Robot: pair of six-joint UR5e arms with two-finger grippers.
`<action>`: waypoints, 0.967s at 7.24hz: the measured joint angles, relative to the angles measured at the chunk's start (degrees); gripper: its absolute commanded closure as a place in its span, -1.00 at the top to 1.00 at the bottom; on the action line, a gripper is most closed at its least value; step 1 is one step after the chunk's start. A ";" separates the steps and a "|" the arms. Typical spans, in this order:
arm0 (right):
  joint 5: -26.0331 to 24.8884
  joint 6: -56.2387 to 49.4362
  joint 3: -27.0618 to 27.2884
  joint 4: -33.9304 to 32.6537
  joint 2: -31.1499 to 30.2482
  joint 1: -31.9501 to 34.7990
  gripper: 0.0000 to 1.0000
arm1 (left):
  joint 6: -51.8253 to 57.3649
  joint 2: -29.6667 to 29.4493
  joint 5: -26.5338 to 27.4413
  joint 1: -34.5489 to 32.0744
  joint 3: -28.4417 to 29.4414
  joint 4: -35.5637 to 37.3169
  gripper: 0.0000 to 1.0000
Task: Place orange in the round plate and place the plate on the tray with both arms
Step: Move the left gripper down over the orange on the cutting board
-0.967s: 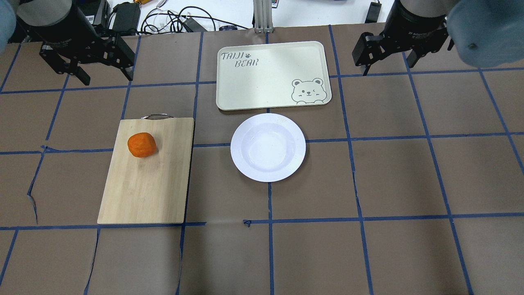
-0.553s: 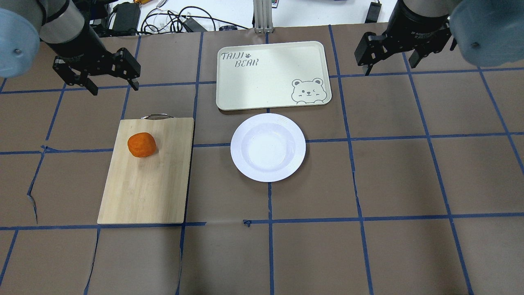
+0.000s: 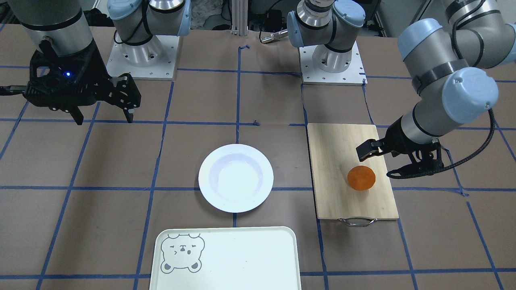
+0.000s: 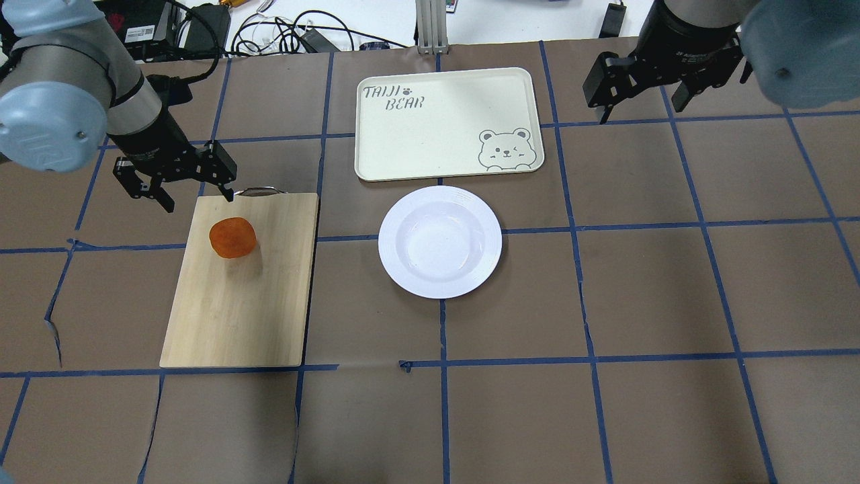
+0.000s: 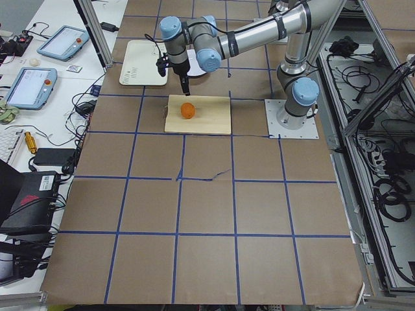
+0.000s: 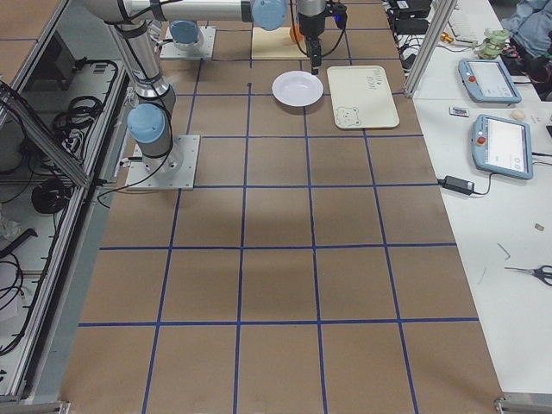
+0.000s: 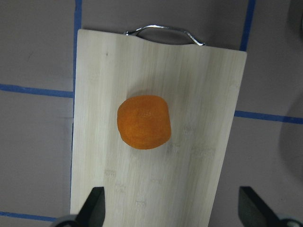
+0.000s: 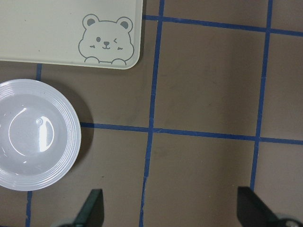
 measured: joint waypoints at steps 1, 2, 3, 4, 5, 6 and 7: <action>0.01 0.02 0.00 0.01 0.00 -0.02 1.00 | -5.04 -1.49 -0.16 0.30 -1.32 1.62 1.00; -0.01 0.03 0.00 0.01 0.00 -0.06 1.00 | -10.37 -3.08 -0.36 0.37 -2.08 3.21 1.00; -0.03 0.03 0.00 0.01 0.02 -0.20 1.00 | -13.20 -4.69 -0.35 0.42 -2.40 5.14 1.00; -0.04 0.02 0.00 0.01 0.05 -0.43 1.00 | -14.06 -6.16 -0.22 0.44 -2.51 6.63 1.00; -0.04 -0.05 0.00 0.01 0.07 -0.78 1.00 | -14.12 -7.61 -0.09 0.43 -2.52 7.72 1.00; 0.00 -0.10 0.02 0.03 0.07 -1.10 1.00 | -13.90 -8.76 -0.01 0.41 -2.52 8.33 1.00; 0.10 -0.13 0.06 0.05 0.01 -1.24 1.00 | -13.24 -9.65 0.04 0.40 -2.54 8.63 1.00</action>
